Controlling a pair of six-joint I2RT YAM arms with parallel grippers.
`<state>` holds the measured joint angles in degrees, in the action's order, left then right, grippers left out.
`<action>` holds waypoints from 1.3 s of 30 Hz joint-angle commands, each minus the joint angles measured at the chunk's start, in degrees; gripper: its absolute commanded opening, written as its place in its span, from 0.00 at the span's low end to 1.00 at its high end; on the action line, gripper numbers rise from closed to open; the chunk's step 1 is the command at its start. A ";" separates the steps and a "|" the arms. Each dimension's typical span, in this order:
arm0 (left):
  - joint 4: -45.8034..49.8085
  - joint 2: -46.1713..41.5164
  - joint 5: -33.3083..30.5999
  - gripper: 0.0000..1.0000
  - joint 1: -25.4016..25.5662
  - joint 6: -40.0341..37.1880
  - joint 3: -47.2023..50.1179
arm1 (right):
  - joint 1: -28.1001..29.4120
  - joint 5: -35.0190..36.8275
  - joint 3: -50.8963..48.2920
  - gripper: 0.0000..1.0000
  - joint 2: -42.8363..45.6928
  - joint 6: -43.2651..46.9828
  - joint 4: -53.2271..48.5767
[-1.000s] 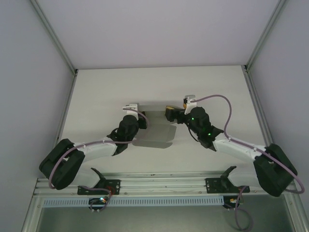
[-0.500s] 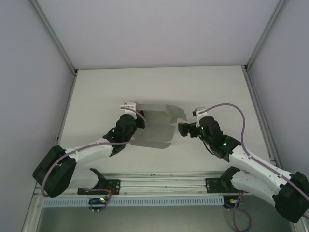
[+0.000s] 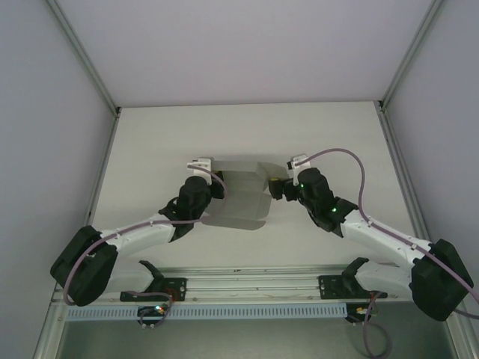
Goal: Assemble paper box
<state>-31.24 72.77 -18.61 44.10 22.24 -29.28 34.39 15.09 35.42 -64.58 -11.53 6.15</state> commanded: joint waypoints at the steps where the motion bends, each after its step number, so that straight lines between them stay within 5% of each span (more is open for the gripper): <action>1: 0.34 -0.05 1.15 0.00 -0.27 -1.65 0.05 | 0.52 2.12 2.21 1.00 -1.52 3.39 1.73; 9: 0.05 0.60 2.05 0.00 -0.25 0.62 -0.63 | 4.15 -4.66 3.68 1.00 -9.22 4.82 8.63; 16: -1.06 1.10 3.09 0.00 0.08 2.22 -0.58 | 8.84 16.72 6.58 1.00 -15.11 1.07 14.90; 19: -0.93 0.61 2.54 0.00 0.19 2.70 -0.41 | 9.42 18.83 6.53 1.00 -16.23 0.72 14.73; 30: 2.06 -1.62 0.71 0.00 -2.67 2.91 1.48 | 8.70 3.30 -1.14 1.00 7.22 5.31 -1.81; 32: 2.20 -1.86 0.76 0.00 -2.98 2.30 1.80 | 8.37 6.24 -2.40 1.00 10.61 6.12 -3.75; 39: 2.32 -2.95 2.23 0.00 -3.58 1.53 2.88 | -4.74 0.50 -2.39 0.95 13.35 -0.04 -7.16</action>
<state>-28.67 71.75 -17.78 40.82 24.18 -27.11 34.00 19.33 33.04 -50.87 -8.32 2.17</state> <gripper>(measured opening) 0.089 0.959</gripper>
